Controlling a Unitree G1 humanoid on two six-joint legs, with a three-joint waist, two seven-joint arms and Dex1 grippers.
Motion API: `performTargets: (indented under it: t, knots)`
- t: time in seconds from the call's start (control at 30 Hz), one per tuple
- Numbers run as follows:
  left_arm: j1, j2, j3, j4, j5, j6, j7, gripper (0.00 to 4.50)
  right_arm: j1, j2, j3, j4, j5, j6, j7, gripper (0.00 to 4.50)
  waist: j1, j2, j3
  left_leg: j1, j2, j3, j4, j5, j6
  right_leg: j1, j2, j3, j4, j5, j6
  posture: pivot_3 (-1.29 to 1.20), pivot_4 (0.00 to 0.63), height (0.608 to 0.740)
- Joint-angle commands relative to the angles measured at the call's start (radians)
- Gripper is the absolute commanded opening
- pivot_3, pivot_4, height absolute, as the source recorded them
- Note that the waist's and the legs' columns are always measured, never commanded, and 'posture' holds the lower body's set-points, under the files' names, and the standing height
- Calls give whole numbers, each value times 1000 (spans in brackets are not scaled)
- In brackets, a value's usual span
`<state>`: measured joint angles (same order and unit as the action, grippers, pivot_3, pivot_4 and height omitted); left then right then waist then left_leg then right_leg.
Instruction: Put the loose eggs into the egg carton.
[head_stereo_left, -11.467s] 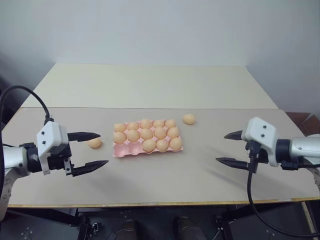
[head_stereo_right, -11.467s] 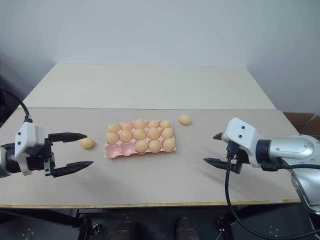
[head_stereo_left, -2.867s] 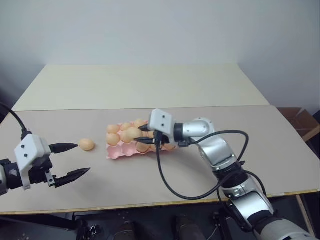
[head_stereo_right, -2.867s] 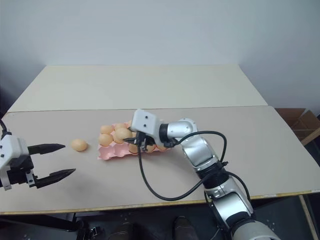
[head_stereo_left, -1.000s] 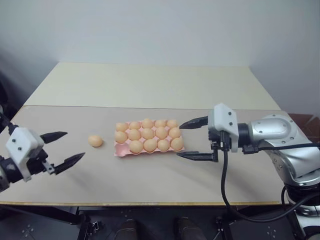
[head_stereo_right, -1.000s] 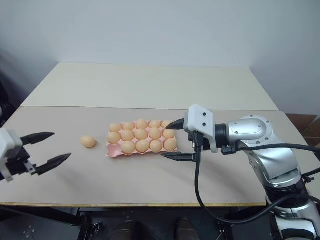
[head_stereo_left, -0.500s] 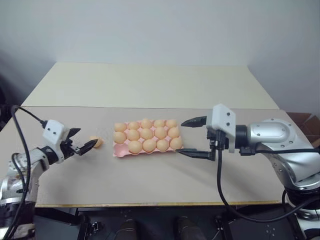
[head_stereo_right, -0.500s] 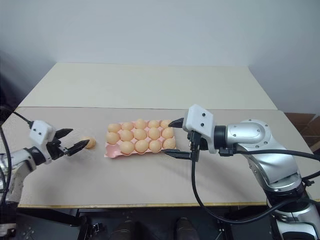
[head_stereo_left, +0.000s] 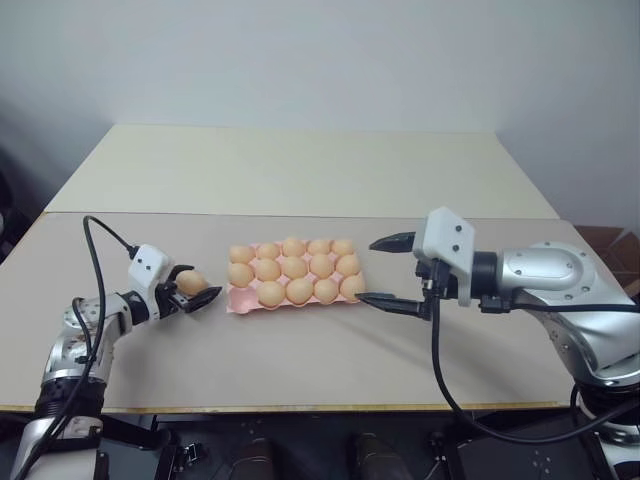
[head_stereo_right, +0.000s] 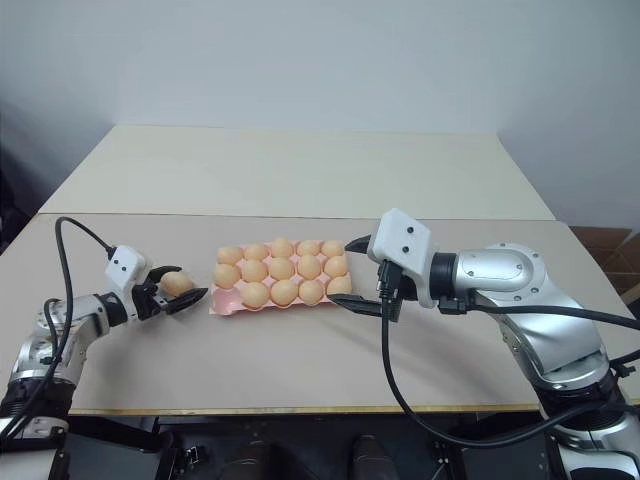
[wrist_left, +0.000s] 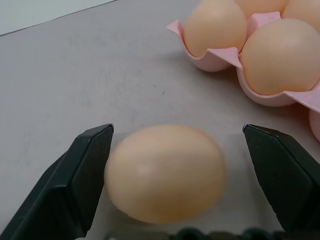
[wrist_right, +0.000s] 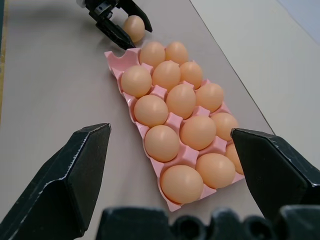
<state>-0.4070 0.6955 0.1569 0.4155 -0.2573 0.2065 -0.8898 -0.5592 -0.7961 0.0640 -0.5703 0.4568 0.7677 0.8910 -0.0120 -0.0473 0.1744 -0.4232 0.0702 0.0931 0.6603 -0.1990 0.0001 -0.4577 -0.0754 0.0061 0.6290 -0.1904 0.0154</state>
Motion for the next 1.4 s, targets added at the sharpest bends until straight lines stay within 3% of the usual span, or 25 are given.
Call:
performTargets:
  t: [0.03,0.17,0.43,0.63,0.8,1.2,1.4]
  knots:
    - [-20,3,3,4,8,-13,8,3900,-4,-17,-29,-28,12,0,-9,4500,0,0,0,0,0,0,0,0,0,0,0,0,0,0,0,0,150,740]
    - [-17,10,-5,0,33,5,38,2659,-7,-18,-24,-21,8,-4,-12,4500,0,0,0,0,0,0,0,0,0,0,0,0,0,0,0,0,150,740]
    - [49,16,22,-63,18,-6,33,2659,-15,-13,-7,1,-2,-15,-11,4500,-3,0,0,1,0,0,0,0,0,0,0,0,0,0,0,0,150,740]
    - [153,55,116,-331,-152,49,-85,2659,-21,-7,-6,9,-8,-22,-19,4500,-2,0,0,0,0,0,0,0,0,0,0,0,0,0,0,0,150,740]
    - [195,71,89,-497,-255,60,-220,2659,-16,6,1,5,-19,-24,-39,4500,5,0,0,0,-1,0,0,0,0,0,-1,0,0,-2,-2,0,150,740]
    - [70,10,-31,-343,-189,-10,-251,2659,1,5,-21,-24,-21,-2,-82,4500,-2,0,0,0,-1,-1,0,0,1,1,0,1,0,-2,3,0,150,740]
    - [55,-14,-59,-302,-161,-44,-263,4422,-17,21,-46,-22,23,44,-108,4500,0,0,0,0,-1,-1,0,0,1,1,0,1,0,-2,3,0,150,740]
